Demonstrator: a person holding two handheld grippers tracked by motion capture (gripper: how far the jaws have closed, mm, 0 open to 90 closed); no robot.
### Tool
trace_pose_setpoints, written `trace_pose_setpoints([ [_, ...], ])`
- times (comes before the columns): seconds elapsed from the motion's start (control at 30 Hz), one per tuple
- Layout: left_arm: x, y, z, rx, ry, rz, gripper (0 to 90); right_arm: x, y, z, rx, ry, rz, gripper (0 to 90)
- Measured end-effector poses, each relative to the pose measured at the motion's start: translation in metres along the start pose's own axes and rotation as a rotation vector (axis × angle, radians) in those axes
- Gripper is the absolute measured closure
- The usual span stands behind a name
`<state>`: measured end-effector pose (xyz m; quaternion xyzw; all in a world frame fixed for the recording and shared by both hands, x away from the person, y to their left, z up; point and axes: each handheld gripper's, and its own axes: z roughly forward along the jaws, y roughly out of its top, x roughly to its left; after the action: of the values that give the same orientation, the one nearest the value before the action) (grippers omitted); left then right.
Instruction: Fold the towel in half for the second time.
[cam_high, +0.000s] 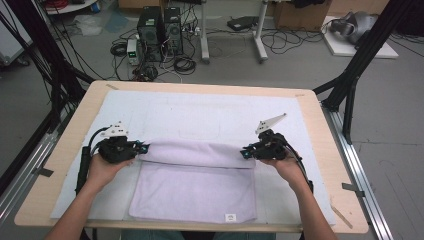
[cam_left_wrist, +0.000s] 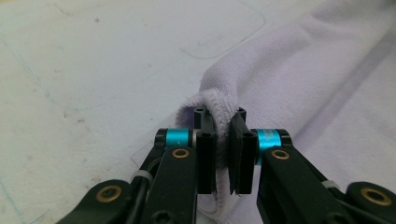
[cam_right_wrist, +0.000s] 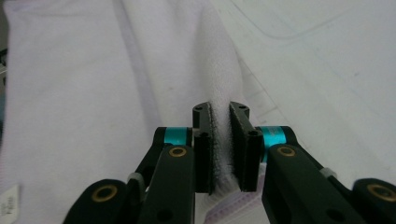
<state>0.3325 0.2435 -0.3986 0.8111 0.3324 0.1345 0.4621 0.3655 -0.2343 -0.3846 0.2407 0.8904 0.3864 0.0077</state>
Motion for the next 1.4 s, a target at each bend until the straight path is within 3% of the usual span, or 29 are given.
trace_pose_setpoints([
  [0.1,-0.01,-0.004,-0.017,-0.045,-0.009,0.017,83.7,0.017,-0.001,-0.013,-0.037,-0.005,-0.05,82.9],
  [0.2,-0.023,-0.018,-0.032,-0.045,-0.032,0.043,81.0,0.039,-0.009,-0.025,-0.072,0.012,-0.109,81.8],
  [0.33,-0.033,-0.039,-0.049,0.016,-0.041,0.057,63.1,0.06,-0.027,-0.031,-0.062,0.032,-0.145,72.4],
  [0.47,-0.036,-0.038,-0.059,-0.002,-0.038,0.041,51.7,0.063,-0.03,-0.034,-0.076,0.033,-0.135,65.1],
  [0.6,-0.041,-0.029,-0.053,-0.015,-0.062,0.055,50.3,0.064,-0.025,-0.028,-0.081,0.038,-0.137,62.2],
  [0.73,-0.047,-0.029,-0.034,0.027,-0.089,0.079,50.3,0.065,-0.026,-0.008,-0.039,0.053,-0.149,59.2],
  [0.87,-0.053,-0.039,-0.02,0.066,-0.107,0.085,53.1,0.068,-0.033,0.006,0.002,0.061,-0.155,59.5],
  [1.07,-0.057,-0.06,-0.013,0.155,-0.077,0.11,54.7,0.073,-0.05,0.013,0.018,0.071,-0.143,59.7],
  [1.23,-0.059,-0.065,-0.021,0.131,-0.057,0.098,53.6,0.081,-0.058,0.018,0.069,0.061,-0.177,59.7],
  [1.4,-0.063,-0.068,-0.034,0.096,-0.059,0.097,54.7,0.084,-0.07,0.013,0.057,0.051,-0.166,59.9],
])
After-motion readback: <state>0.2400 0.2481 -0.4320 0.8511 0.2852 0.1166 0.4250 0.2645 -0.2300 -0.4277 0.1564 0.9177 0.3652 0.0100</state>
